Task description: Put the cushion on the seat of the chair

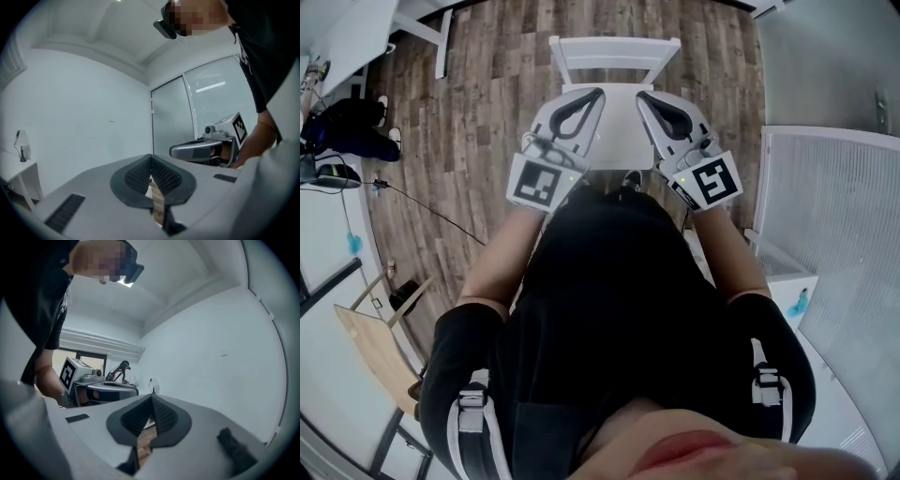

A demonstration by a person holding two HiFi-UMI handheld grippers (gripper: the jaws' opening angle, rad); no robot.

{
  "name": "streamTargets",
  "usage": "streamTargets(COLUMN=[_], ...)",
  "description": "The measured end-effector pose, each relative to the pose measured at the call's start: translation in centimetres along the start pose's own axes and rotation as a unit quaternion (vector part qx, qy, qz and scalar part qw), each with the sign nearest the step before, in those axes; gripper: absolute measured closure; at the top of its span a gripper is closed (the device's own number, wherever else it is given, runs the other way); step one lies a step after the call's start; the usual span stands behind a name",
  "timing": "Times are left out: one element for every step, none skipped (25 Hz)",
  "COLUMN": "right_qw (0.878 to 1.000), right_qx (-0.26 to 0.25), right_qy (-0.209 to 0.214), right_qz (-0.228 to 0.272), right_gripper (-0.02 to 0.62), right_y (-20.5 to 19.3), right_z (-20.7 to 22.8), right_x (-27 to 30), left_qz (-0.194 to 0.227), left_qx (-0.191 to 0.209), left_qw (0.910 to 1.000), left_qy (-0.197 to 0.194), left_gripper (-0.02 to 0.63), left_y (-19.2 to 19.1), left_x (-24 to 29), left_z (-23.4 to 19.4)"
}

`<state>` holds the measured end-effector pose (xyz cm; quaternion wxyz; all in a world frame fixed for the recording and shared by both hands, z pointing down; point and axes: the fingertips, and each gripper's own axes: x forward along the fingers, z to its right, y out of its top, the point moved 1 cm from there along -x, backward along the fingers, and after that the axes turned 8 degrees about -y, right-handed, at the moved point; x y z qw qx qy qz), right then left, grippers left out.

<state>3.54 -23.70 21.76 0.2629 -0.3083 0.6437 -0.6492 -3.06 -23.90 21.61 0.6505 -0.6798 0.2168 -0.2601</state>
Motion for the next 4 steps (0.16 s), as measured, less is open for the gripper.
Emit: streamTargets(right_qw=[1.0,1.0,1.0,1.0], right_qx=[-0.002,-0.003,-0.004,-0.005], right_qy=[0.001,0.001,0.001,0.001], right_qz=[0.0,0.0,0.0,0.0], right_gripper=[0.58,0.58,0.58,0.58], right_y=[-0.05,-0.11,-0.17,-0.24], right_z=[-0.08,-0.16,-0.25,-0.33], right_x=[0.04,0.06,0.05,0.03], left_qz=[-0.001,-0.001,-0.002,-0.003], left_qx=[0.004,0.008,0.011,0.014], left_qw=[1.0,1.0,0.9999,0.9999], left_qy=[0.0,0.0,0.0,0.0], left_gripper=[0.595,0.595,0.595,0.595], left_y=[-0.03,-0.07,-0.12,-0.19], left_x=[-0.02,-0.05,-0.07,-0.1], left_z=[-0.01,0.0,0.04,0.09])
